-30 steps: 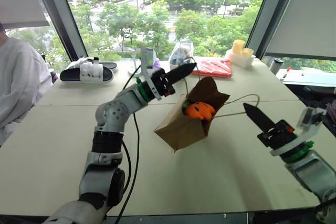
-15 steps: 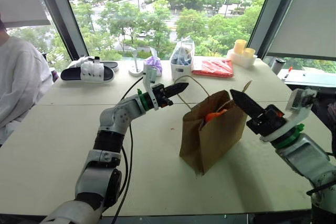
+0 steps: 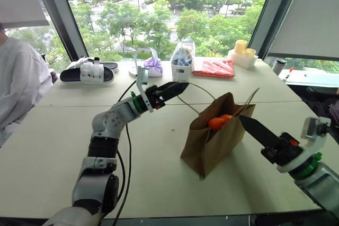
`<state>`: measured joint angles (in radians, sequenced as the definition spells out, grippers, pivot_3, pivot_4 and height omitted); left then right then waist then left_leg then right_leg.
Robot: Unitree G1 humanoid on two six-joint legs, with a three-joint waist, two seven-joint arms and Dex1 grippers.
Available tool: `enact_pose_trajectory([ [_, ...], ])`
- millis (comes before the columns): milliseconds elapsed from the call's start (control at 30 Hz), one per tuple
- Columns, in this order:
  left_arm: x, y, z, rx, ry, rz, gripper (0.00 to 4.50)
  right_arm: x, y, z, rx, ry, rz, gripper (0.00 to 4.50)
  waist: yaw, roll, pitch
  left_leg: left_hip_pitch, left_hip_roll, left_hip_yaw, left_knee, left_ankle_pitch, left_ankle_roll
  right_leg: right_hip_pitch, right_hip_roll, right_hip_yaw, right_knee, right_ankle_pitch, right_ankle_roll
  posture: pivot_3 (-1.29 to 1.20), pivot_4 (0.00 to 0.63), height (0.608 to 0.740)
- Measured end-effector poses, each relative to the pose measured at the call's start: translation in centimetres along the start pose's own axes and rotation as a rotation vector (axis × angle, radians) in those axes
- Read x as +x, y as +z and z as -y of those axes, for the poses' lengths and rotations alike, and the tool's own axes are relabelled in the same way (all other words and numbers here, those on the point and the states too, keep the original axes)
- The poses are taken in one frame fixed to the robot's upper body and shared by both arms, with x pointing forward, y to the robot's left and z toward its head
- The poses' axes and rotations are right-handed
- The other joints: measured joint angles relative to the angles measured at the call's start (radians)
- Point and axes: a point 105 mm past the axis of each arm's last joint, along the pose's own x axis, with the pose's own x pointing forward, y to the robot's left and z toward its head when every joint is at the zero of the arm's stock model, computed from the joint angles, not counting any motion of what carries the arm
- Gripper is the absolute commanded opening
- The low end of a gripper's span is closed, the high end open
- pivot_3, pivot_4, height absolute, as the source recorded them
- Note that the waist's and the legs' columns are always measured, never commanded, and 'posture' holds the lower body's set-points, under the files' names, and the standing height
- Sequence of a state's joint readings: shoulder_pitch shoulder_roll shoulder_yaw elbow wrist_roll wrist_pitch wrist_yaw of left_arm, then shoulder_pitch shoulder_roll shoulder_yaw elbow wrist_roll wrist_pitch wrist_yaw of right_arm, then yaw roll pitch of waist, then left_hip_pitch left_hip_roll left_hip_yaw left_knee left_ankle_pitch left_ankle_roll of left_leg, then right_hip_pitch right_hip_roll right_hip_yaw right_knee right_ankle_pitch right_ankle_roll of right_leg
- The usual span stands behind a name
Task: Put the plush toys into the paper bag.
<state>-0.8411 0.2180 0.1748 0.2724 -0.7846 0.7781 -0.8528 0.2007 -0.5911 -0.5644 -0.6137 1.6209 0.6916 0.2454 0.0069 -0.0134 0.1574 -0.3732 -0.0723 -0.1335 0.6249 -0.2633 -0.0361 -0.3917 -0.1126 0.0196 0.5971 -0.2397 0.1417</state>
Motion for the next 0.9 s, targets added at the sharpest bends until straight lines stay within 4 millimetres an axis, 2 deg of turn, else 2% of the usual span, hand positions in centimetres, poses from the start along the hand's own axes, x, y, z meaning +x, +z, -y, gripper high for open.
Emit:
enact_pose_trajectory([
  [133, -2.6, -0.5, 0.5, -0.027, 0.009, -0.035, 4.38, -1.1, -0.5, -0.2, 0.019, -0.008, -0.011, 4.45, 0.000, 0.000, 0.000, 0.000, 0.000, 0.000, 0.000, 0.000, 0.000, 0.000, 0.000, 0.000, 0.000, 0.000, 0.000, 0.00, 0.150, 0.740],
  [200, -4.0, -1.0, 0.6, -0.010, 0.040, -0.074, 4.42, -1.3, -1.2, -0.2, 0.020, -0.015, -0.044, 3.94, 0.000, 0.000, 0.000, 0.000, 0.001, -0.001, 0.000, 0.000, 0.000, 0.000, 0.000, 0.000, 0.000, 0.000, 0.000, 0.00, 0.150, 0.740],
  [300, -6.5, -3.3, 0.5, 0.026, 0.101, -0.193, 4.42, -1.4, -3.4, 0.5, 0.008, -0.055, -0.155, 2.55, 0.000, 0.000, 0.000, 0.000, 0.001, 0.000, -0.001, 0.000, 0.000, 0.000, 0.000, 0.001, 0.000, 0.000, -0.001, 0.00, 0.150, 0.740],
  [367, -7.6, -6.4, 1.1, 0.072, 0.093, -0.342, 4.42, -1.1, -4.7, 0.6, 0.006, -0.051, -0.210, 1.47, 0.004, 0.001, 0.000, 0.000, 0.001, 0.000, -0.001, 0.000, 0.000, 0.000, -0.001, 0.002, -0.001, -0.002, -0.004, 0.00, 0.150, 0.740],
  [433, -7.5, -8.5, 1.6, 0.072, 0.066, -0.393, 4.42, -0.6, -5.4, 0.9, -0.010, -0.047, -0.239, 0.45, 0.011, 0.000, 0.000, -0.001, 0.001, 0.000, -0.001, 0.000, 0.000, 0.000, -0.002, 0.001, -0.002, -0.003, -0.005, 0.00, 0.150, 0.740],
  [467, -7.2, -8.9, 1.7, 0.072, 0.057, -0.390, 4.42, -0.4, -5.6, 0.9, -0.024, -0.043, -0.249, 0.02, 0.014, 0.000, 0.000, -0.002, 0.001, -0.001, 0.000, 0.000, 0.000, 0.000, -0.003, 0.001, -0.003, -0.003, -0.005, 0.00, 0.150, 0.740],
  [633, -4.9, -9.8, 2.5, 0.201, -0.004, -0.400, 4.42, 0.6, -6.4, 2.1, -0.078, -0.067, -0.300, 0.02, 0.029, 0.000, 0.000, -0.001, 0.000, 0.001, 0.001, 0.000, 0.000, 0.000, -0.003, 0.001, -0.003, -0.003, -0.005, 0.00, 0.150, 0.740],
  [900, -2.9, -11.3, 3.9, 0.229, -0.092, -0.413, 4.42, 1.2, -6.2, 2.6, -0.101, -0.078, -0.307, 0.02, 0.031, 0.000, 0.000, -0.001, 0.000, 0.001, 0.000, 0.000, 0.000, 0.000, -0.002, 0.001, -0.003, -0.002, -0.004, 0.00, 0.150, 0.740],
])
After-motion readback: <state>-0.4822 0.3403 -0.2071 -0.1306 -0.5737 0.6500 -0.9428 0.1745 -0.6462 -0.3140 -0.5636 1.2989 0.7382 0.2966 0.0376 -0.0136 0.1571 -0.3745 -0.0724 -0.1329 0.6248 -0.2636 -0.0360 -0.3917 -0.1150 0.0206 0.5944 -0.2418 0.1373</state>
